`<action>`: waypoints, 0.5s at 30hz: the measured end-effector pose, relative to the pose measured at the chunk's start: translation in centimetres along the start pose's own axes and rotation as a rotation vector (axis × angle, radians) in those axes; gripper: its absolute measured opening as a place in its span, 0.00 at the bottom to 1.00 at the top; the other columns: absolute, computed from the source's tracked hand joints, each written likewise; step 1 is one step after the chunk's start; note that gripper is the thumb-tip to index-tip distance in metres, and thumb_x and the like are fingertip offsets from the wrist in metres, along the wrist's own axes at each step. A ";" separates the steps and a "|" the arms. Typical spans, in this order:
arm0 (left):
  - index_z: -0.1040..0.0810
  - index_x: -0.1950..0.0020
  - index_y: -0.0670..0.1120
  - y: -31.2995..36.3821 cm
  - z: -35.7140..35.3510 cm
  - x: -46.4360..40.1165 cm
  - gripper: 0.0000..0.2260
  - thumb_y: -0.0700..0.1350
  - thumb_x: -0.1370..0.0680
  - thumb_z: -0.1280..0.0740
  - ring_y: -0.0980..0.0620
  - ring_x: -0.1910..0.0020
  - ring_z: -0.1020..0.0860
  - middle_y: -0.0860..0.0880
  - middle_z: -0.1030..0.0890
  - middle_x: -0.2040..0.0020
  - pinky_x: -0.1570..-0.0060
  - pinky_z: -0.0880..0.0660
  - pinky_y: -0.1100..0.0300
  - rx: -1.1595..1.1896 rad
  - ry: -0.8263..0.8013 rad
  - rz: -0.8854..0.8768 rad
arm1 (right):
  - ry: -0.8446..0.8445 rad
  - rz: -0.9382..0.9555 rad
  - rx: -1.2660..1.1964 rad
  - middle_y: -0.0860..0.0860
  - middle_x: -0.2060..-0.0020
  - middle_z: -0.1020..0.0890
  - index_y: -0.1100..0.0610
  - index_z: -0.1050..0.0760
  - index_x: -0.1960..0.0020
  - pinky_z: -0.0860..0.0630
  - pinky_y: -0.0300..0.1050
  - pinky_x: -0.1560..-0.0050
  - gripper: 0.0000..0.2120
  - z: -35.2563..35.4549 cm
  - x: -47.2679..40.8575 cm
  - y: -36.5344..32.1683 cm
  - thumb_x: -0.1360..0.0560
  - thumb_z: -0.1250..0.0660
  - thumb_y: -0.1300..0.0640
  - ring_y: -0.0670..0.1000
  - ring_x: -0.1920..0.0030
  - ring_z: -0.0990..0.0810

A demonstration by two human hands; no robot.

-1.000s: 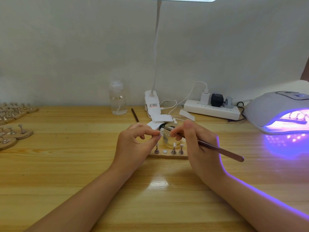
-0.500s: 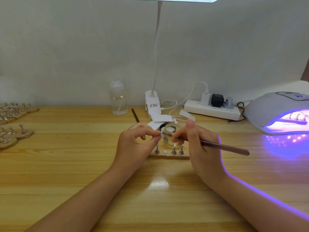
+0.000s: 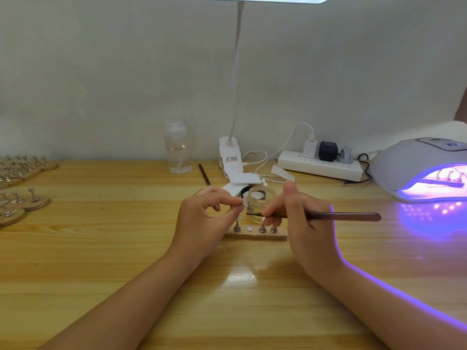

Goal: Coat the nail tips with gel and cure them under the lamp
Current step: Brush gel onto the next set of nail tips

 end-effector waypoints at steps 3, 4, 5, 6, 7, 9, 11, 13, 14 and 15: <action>0.19 0.64 0.54 0.0 0.0 0.0 0.11 0.37 0.34 0.25 0.60 0.64 0.30 0.51 0.19 0.62 0.63 0.34 0.75 0.001 -0.011 -0.003 | -0.016 0.076 0.081 0.52 0.70 0.20 0.57 0.21 0.64 0.24 0.39 0.67 0.20 -0.1 -0.2 -0.2 0.24 0.45 0.50 0.46 0.68 0.22; 0.19 0.63 0.53 0.0 0.0 0.0 0.10 0.37 0.34 0.25 0.59 0.64 0.30 0.51 0.19 0.62 0.63 0.34 0.75 0.005 -0.013 -0.003 | -0.019 0.062 0.082 0.52 0.70 0.19 0.56 0.21 0.64 0.24 0.39 0.66 0.19 -0.2 -0.2 -0.2 0.24 0.45 0.49 0.45 0.68 0.21; 0.18 0.63 0.53 0.0 0.0 0.0 0.10 0.37 0.34 0.25 0.59 0.64 0.29 0.51 0.19 0.62 0.63 0.34 0.75 0.009 -0.013 -0.002 | -0.020 0.023 0.053 0.52 0.71 0.19 0.54 0.21 0.65 0.25 0.38 0.68 0.19 -0.2 -0.1 -0.1 0.25 0.44 0.47 0.45 0.69 0.21; 0.18 0.63 0.53 0.0 0.0 0.0 0.11 0.37 0.34 0.25 0.59 0.64 0.29 0.51 0.19 0.62 0.63 0.34 0.74 0.010 -0.012 -0.001 | -0.016 -0.016 0.019 0.52 0.72 0.20 0.53 0.21 0.66 0.25 0.37 0.69 0.19 -0.3 -0.1 -0.1 0.26 0.44 0.46 0.45 0.71 0.22; 0.19 0.64 0.54 0.0 -0.1 0.0 0.11 0.37 0.34 0.25 0.58 0.64 0.29 0.51 0.19 0.63 0.63 0.34 0.74 0.008 -0.010 -0.001 | -0.008 -0.033 -0.003 0.53 0.73 0.20 0.53 0.21 0.68 0.26 0.37 0.70 0.19 -0.2 0.0 0.0 0.27 0.44 0.45 0.46 0.72 0.22; 0.19 0.64 0.54 -0.1 -0.1 0.0 0.11 0.37 0.34 0.25 0.59 0.64 0.29 0.52 0.19 0.63 0.62 0.34 0.74 0.003 -0.008 -0.002 | 0.003 0.000 0.009 0.53 0.73 0.20 0.53 0.21 0.67 0.25 0.37 0.69 0.19 -0.1 -0.1 0.0 0.26 0.44 0.46 0.46 0.72 0.22; 0.18 0.64 0.53 -0.1 0.0 0.1 0.10 0.37 0.34 0.25 0.60 0.64 0.30 0.52 0.19 0.63 0.62 0.34 0.75 0.005 -0.007 -0.008 | -0.019 0.048 0.069 0.50 0.71 0.19 0.54 0.21 0.64 0.25 0.38 0.67 0.18 -0.2 -0.2 -0.2 0.25 0.44 0.47 0.45 0.69 0.21; 0.19 0.63 0.54 -0.1 0.0 0.1 0.11 0.37 0.34 0.25 0.60 0.64 0.30 0.52 0.19 0.63 0.63 0.34 0.75 0.007 -0.010 -0.010 | -0.024 0.016 0.059 0.50 0.71 0.19 0.53 0.21 0.64 0.25 0.38 0.68 0.17 -0.3 -0.1 -0.1 0.26 0.43 0.47 0.44 0.69 0.21; 0.19 0.64 0.55 -0.1 0.0 0.0 0.12 0.37 0.34 0.25 0.60 0.64 0.30 0.52 0.19 0.63 0.63 0.34 0.75 0.005 -0.010 -0.010 | -0.016 -0.017 0.027 0.51 0.72 0.19 0.52 0.21 0.66 0.25 0.37 0.69 0.18 -0.2 -0.1 -0.1 0.26 0.43 0.45 0.45 0.70 0.21; 0.19 0.64 0.55 -0.1 0.0 0.0 0.12 0.37 0.34 0.25 0.60 0.64 0.29 0.52 0.19 0.63 0.63 0.34 0.74 0.003 -0.008 -0.011 | -0.008 -0.029 0.005 0.52 0.73 0.20 0.52 0.21 0.67 0.25 0.37 0.69 0.18 -0.2 -0.1 -0.1 0.27 0.43 0.45 0.45 0.71 0.21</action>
Point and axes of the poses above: each hand's wrist, its own x-axis away from the middle knuckle, its own z-axis out of the back of the hand, y = z × x, the point moved 3 cm from there along -x, towards the middle knuckle
